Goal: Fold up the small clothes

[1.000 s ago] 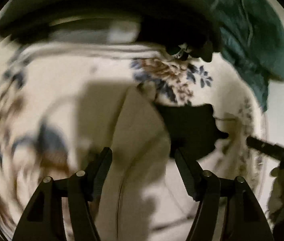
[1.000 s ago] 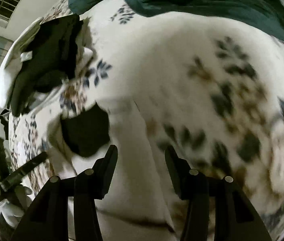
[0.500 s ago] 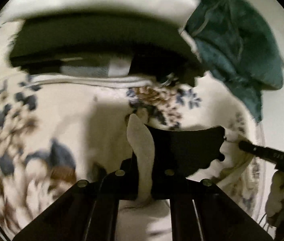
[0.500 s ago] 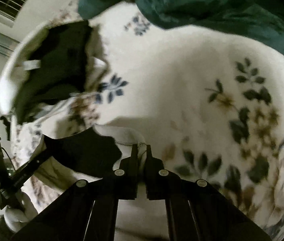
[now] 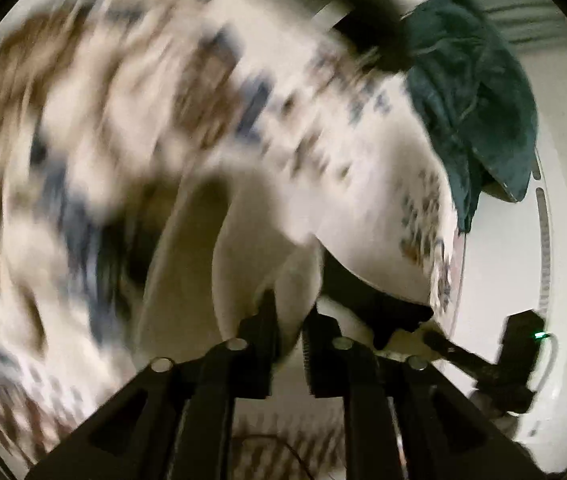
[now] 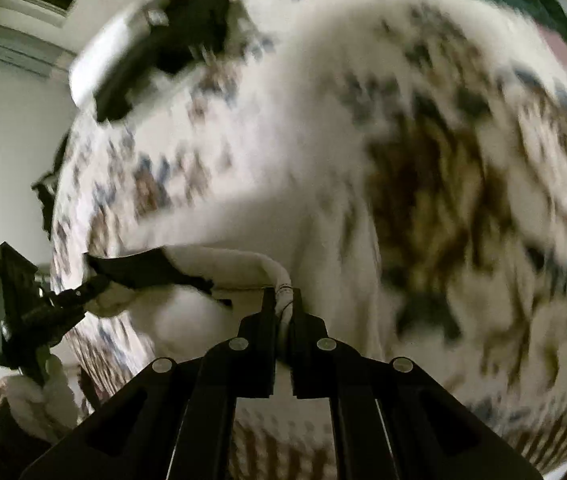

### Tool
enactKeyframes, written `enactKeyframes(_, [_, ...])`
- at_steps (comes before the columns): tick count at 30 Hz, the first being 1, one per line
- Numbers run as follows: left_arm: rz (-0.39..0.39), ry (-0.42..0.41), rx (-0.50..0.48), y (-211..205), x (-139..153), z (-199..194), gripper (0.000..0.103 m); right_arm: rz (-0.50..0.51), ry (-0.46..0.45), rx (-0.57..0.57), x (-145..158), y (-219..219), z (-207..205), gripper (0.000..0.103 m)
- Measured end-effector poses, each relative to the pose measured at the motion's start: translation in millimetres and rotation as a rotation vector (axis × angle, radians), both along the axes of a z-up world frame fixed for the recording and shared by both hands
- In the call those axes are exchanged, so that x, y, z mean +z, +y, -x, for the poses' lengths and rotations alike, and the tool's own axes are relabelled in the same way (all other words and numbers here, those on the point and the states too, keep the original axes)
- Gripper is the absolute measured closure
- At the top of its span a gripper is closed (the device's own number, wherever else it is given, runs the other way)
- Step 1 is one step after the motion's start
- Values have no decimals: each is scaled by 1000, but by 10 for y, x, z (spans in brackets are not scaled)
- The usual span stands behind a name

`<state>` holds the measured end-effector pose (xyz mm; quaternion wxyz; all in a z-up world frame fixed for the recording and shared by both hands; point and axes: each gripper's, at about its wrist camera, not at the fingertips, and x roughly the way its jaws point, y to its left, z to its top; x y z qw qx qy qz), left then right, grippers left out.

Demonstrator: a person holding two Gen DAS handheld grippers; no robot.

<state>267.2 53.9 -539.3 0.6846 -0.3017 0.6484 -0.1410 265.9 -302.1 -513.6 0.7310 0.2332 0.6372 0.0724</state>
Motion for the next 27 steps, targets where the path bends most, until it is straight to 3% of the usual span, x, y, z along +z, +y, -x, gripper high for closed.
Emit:
enactKeyframes(1, [4,38,11,67,-80,118,80,-2,22,13,-67,13,87,98])
enactKeyframes(3, [32,93,53,217,-185,324,71,8,108,49,-272,21,260,87])
enactKeyframes(4, [40,110,70,281,-193,404,51,14,154,63,-355,13,330,84])
enactKeyframes(5, [42,127,88,360,-184,482,43,14,174,69,-390,11,376,77])
enactKeyframes(6, [46,132,110,438,-159,542,39,13,197,77,-416,-7,429,62])
enactKeyframes(8, [21,140,129,548,-87,601,39,18,226,71,-406,-82,505,48])
enactKeyframes(11, [-32,106,141,601,62,502,39,0,211,13,-294,-258,555,48])
enactKeyframes(17, [-83,-89,44,239,350,-68,39,4,70,-154,79,-498,280,48])
enactKeyframes(20, [-85,-123,-56,-110,202,-434,39,-155,37,-150,0,-338,-71,48])
enactKeyframes(23, [-100,-76,-109,-317,-176,-751,39,-312,54,-176,-311,-179,-357,48])
enactKeyframes(26, [-186,-25,-115,-254,-525,-918,40,-238,90,-292,-641,-307,-485,49])
enactKeyframes(27, [-167,-9,-110,-173,-618,-940,40,-203,96,-336,-696,-365,-508,50])
